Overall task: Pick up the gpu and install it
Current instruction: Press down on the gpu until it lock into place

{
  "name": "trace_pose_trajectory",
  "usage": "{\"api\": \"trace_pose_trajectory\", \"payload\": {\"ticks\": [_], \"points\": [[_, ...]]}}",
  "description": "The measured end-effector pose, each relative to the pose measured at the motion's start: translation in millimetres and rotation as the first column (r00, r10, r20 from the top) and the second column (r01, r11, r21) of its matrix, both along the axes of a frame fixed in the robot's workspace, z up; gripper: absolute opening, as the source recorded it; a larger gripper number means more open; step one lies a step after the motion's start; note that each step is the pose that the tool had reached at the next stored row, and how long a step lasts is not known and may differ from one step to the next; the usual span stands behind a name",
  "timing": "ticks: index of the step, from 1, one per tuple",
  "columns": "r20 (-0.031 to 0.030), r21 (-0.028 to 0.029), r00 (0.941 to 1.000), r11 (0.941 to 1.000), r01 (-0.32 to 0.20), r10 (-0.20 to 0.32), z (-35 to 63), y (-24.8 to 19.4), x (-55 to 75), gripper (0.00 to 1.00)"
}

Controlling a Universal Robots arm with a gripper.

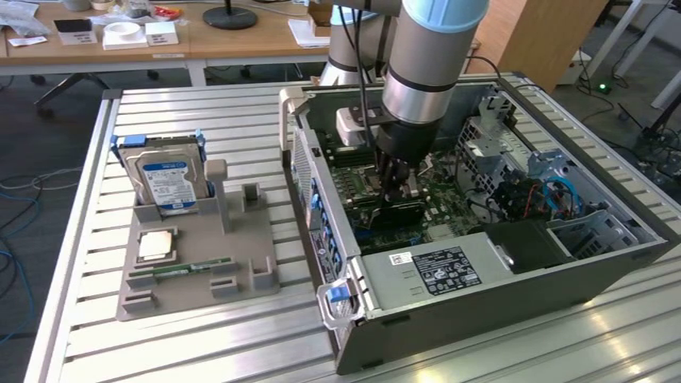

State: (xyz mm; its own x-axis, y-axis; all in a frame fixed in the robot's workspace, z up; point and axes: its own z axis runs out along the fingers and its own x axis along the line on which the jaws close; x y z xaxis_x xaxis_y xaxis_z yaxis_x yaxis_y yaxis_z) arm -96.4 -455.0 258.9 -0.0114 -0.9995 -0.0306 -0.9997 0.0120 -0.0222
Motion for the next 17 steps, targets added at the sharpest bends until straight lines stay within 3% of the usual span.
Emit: {"api": "trace_pose_trajectory", "payload": {"ticks": [7, 17], "points": [[0.0008, 0.0019, 1.0, 1.0, 0.0, 0.0, 1.9, 0.2, 0.1, 0.11], [-0.0011, -0.0008, 1.0, 1.0, 0.0, 0.0, 21.1, 0.0, 2.9, 0.11]]}}
